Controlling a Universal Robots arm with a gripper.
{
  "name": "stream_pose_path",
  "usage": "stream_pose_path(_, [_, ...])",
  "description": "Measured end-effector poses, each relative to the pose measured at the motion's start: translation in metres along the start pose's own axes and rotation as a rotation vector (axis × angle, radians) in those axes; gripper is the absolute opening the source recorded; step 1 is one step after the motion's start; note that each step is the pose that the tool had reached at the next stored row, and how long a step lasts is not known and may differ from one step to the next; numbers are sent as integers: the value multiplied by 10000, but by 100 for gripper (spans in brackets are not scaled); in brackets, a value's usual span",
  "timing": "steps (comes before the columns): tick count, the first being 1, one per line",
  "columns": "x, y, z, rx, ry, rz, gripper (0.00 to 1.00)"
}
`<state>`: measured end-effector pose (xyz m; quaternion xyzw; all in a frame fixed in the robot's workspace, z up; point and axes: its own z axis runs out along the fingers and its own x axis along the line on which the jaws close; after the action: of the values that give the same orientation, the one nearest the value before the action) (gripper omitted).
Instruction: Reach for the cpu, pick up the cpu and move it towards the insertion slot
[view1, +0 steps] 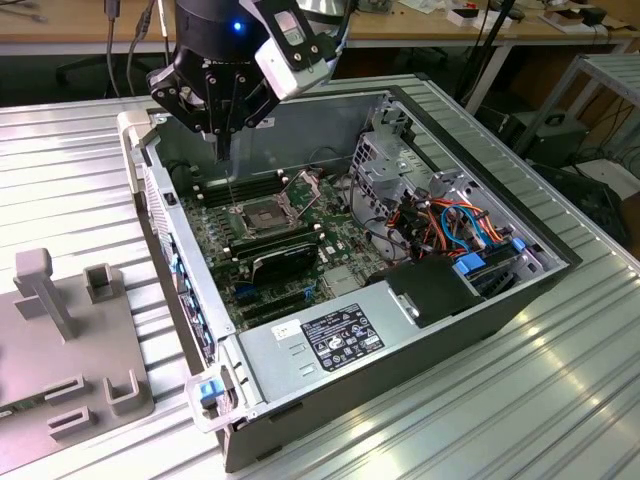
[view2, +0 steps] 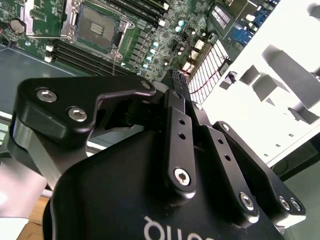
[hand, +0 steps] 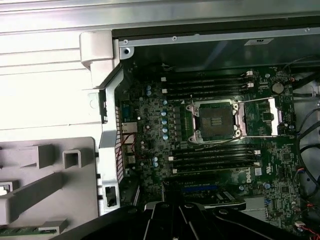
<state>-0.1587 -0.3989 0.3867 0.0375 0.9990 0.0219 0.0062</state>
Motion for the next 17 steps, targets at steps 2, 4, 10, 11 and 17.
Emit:
stream_pose_path(2, [12,-1,3,1,6,1,11])
stream_pose_path(4, [20,-2,5,0,9,1,11])
stream_pose_path(10, [42,-4,10,2,20,1,11])
stream_pose_path(11, [47,-4,12,2,22,1,11])
stream_pose_path(17, [74,-6,18,3,34,2,11])
